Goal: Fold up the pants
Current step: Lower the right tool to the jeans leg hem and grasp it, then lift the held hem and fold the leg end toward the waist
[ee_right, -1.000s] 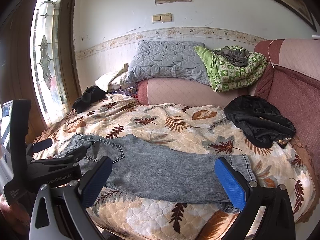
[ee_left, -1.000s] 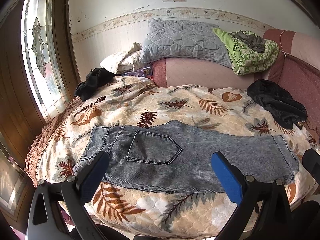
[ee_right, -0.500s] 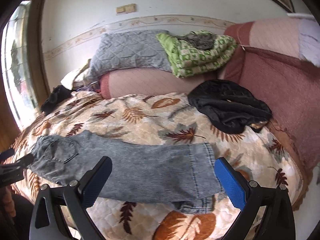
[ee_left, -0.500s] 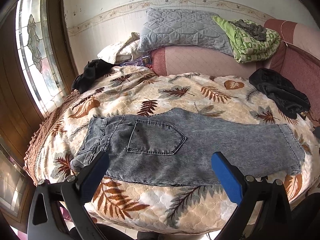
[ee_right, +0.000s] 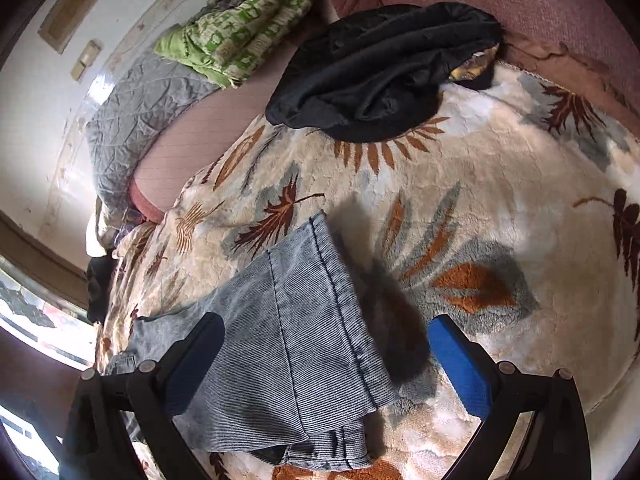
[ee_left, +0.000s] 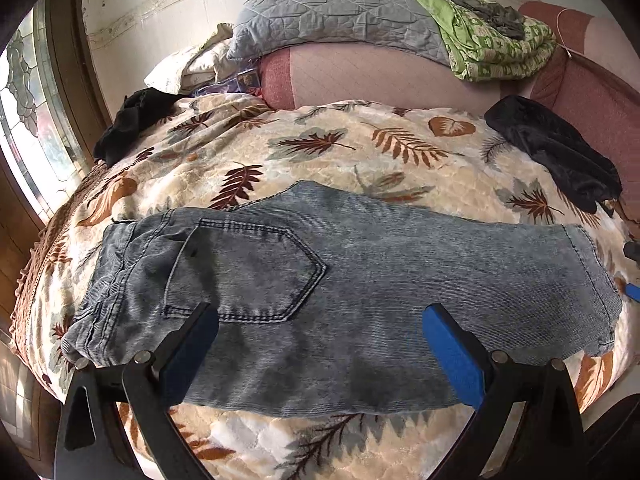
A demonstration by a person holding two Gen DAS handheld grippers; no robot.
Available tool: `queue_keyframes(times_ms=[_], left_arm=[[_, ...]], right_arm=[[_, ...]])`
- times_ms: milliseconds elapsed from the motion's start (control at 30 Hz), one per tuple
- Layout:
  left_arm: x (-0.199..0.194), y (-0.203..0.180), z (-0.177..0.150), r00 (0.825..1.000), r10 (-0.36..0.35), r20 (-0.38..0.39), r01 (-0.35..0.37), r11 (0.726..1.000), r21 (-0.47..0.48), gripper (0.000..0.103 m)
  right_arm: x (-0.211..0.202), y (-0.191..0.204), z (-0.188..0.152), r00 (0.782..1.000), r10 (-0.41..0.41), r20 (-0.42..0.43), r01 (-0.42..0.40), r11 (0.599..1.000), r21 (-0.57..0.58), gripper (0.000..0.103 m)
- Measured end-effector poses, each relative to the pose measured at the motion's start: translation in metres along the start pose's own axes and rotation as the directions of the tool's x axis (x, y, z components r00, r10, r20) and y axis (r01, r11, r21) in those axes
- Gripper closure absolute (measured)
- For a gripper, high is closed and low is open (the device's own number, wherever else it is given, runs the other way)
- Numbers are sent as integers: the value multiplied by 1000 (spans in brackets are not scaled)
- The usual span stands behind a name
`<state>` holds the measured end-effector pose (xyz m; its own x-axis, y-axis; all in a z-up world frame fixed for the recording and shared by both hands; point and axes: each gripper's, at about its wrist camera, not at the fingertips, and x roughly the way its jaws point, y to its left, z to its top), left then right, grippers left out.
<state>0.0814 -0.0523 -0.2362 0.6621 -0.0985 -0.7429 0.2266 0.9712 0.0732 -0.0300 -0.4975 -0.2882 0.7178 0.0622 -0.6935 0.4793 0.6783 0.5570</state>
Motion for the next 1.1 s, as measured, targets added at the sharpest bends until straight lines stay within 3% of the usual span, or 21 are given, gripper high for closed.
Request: queue_keyframes(times_ms=[133,200,333,433,500,533,567,633,700,900,1000,1100], left_arm=[[27,-24,7,999,9,-45,-6,998,58,2],[40,-27,2,997,55,-60,-49,995,91,2],[65,-29,-11,982,98,-162,-75,987,140,2],[65,-25,-14,983,81,-162,-63,991,117,2],[63,-26,-15,984,97,-148,-77,988,135,2],[62,-26,-16,984,100,-149,-79,987,137,2],[63,-26,-17,984,93,-154,-72,989,133,2],[62,-24,-17,984,85,-158,-65,990,125,2],[62,-22,-17,984,92,-155,-74,990,122,2],[62,-14,-18,983,92,-158,-77,992,100,2],[61,-12,-18,983,91,-157,-76,992,97,2],[61,-12,-18,984,86,-158,-72,993,96,2]], right_arm=[[11,-8,-1,999,20,-30,-18,999,36,2],[6,-9,-2,999,34,-24,-33,999,39,3],[-18,-15,-16,991,132,-7,-130,987,98,3],[-29,-21,-39,980,195,-37,-188,972,144,4],[-31,-21,-50,984,166,-60,-158,981,112,15],[-28,-20,-53,985,151,-84,-144,986,84,25],[-24,-18,-54,986,136,-100,-131,990,53,43],[-13,-14,-56,987,82,-139,-83,997,-2,56],[0,-13,-59,985,27,-172,-36,998,-52,58],[6,0,-62,983,-24,-181,-8,985,-172,57],[3,3,-63,974,3,-225,-48,979,-196,58],[1,-3,-63,975,-12,-221,-34,979,-202,58]])
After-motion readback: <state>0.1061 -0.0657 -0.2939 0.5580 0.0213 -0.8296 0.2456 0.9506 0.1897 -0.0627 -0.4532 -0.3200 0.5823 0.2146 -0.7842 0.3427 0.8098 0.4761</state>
